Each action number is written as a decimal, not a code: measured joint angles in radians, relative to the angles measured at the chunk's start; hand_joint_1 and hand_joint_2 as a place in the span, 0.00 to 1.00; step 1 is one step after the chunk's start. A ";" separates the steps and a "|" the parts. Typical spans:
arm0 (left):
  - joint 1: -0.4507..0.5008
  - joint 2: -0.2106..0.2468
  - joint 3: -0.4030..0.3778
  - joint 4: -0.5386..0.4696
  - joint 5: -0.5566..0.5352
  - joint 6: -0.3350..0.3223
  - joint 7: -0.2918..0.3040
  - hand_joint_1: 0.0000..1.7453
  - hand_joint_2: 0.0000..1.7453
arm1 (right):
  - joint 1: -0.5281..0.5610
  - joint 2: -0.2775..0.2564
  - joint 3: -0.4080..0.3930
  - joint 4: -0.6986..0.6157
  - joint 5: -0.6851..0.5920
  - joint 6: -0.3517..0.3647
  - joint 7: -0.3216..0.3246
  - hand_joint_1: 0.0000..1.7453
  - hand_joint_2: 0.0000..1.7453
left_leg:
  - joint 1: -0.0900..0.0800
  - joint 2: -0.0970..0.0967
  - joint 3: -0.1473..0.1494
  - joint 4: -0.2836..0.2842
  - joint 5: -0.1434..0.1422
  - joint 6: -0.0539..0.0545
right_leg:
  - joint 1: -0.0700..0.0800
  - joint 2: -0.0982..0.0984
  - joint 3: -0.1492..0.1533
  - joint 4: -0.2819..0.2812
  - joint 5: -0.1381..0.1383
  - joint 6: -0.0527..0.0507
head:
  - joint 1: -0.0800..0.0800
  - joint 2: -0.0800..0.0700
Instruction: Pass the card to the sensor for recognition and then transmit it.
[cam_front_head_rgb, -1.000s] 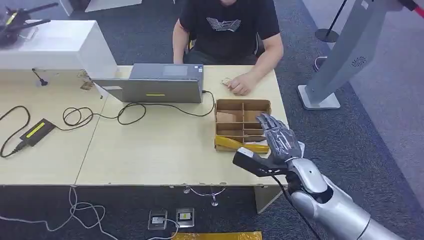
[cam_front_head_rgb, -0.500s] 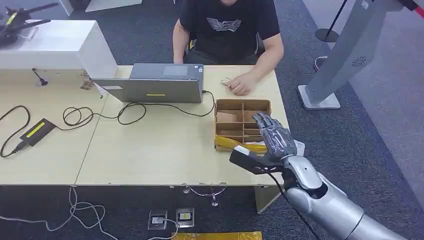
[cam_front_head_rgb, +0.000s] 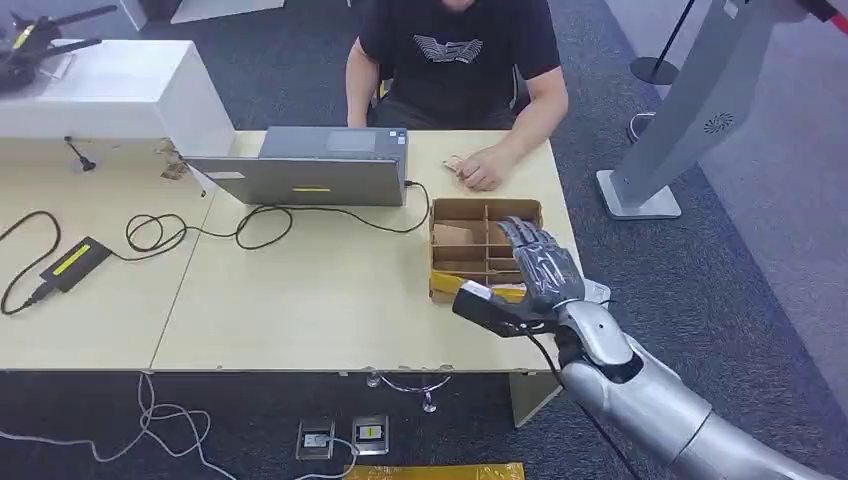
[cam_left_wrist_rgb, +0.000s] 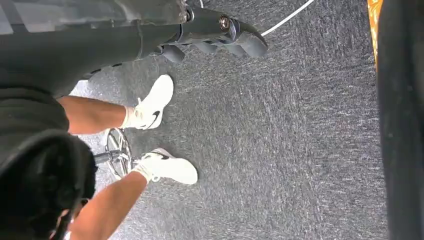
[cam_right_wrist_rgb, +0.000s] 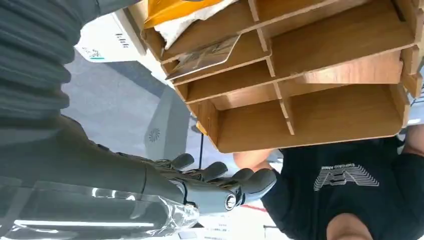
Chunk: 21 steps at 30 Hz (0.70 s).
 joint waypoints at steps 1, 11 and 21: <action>-0.001 0.000 0.000 0.000 -0.001 -0.003 0.000 0.00 0.00 | 0.000 0.000 0.000 0.003 -0.001 -0.001 0.000 0.00 1.00 | 0.000 0.000 0.000 0.000 0.000 0.000 | 0.000 0.000 0.000 0.000 0.000 0.000 | 0.000 0.000; -0.007 0.000 0.000 0.000 -0.013 -0.006 -0.002 0.00 0.00 | 0.000 0.002 0.000 0.028 -0.005 -0.001 0.025 0.00 1.00 | 0.000 0.000 0.000 0.000 0.000 0.000 | 0.000 0.000 0.000 0.000 0.000 0.000 | 0.000 0.000; -0.011 0.000 0.000 0.000 -0.022 -0.021 -0.012 0.00 0.00 | 0.004 0.003 0.000 0.047 0.008 0.002 0.030 0.00 1.00 | 0.000 0.000 0.000 0.000 0.000 0.000 | 0.000 0.000 0.000 0.000 0.000 0.000 | 0.000 0.000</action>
